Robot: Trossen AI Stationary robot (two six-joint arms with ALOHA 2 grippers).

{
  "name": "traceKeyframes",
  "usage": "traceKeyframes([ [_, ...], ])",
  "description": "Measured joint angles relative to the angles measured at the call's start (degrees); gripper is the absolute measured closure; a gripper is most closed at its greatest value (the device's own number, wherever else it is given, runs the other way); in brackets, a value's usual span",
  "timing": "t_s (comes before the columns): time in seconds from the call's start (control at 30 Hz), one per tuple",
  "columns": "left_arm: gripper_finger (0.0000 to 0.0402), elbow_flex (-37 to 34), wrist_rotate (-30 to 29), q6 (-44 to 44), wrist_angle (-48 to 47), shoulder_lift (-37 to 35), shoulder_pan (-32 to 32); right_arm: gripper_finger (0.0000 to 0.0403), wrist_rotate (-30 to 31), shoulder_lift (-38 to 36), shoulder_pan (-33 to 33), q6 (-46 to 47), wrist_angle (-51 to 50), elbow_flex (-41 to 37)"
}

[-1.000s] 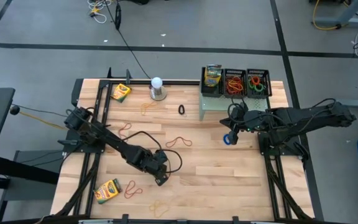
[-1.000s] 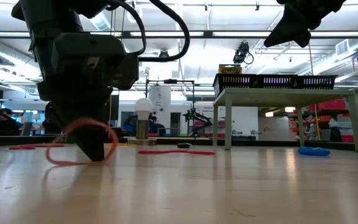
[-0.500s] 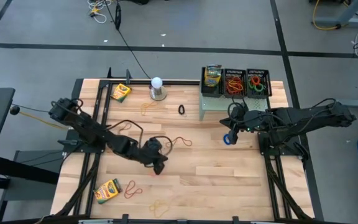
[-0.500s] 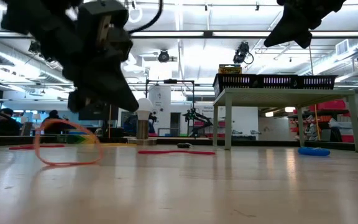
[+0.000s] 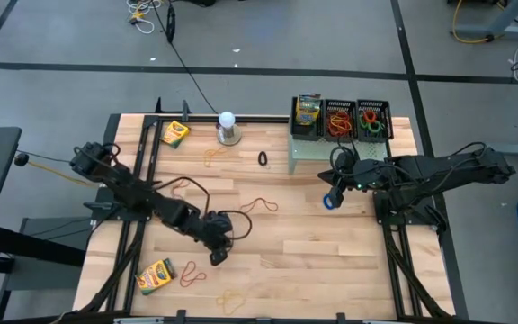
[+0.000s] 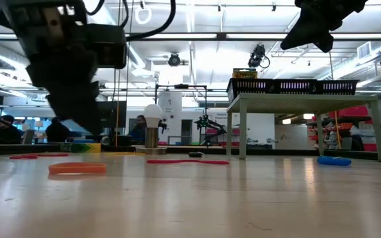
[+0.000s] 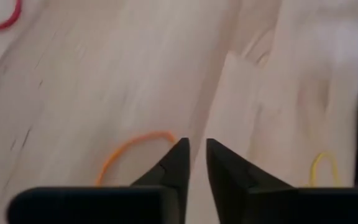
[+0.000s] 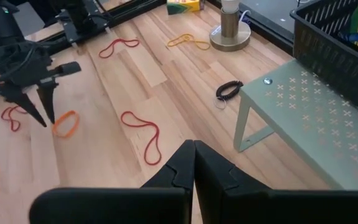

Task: Pick & Place Office Desk Supplies
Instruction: Put the bottom orange rubber band into the middle basket on the shelf

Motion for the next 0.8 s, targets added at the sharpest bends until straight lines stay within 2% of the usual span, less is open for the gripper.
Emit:
traceKeyframes([
  [0.13,0.0300,1.14,-0.21,0.15,-3.24,0.92,-1.84,0.0390,-0.02,0.02,0.01,-1.20,-0.04,0.00],
  [0.27,0.0283,2.91,-3.03,3.22,-3.49,2.88,-3.60,0.0390,0.21,0.02,0.01,-1.82,-0.04,0.00],
  [0.43,0.0283,5.92,-4.35,3.32,-5.30,7.05,-4.10,0.0390,0.55,0.00,0.02,-3.42,-0.09,0.00],
  [0.53,0.0283,8.12,-5.38,-0.37,-12.17,10.08,-4.03,0.0390,0.56,0.00,0.02,-4.48,-0.13,0.00],
  [0.63,0.0283,10.31,-6.20,-3.91,-15.09,12.04,-4.06,0.0390,0.55,0.00,0.00,-4.81,-0.26,0.00],
  [0.8,0.0318,13.56,-6.43,-4.93,-19.51,13.95,-4.09,0.0390,0.55,0.00,0.00,-5.88,-0.30,0.00],
])
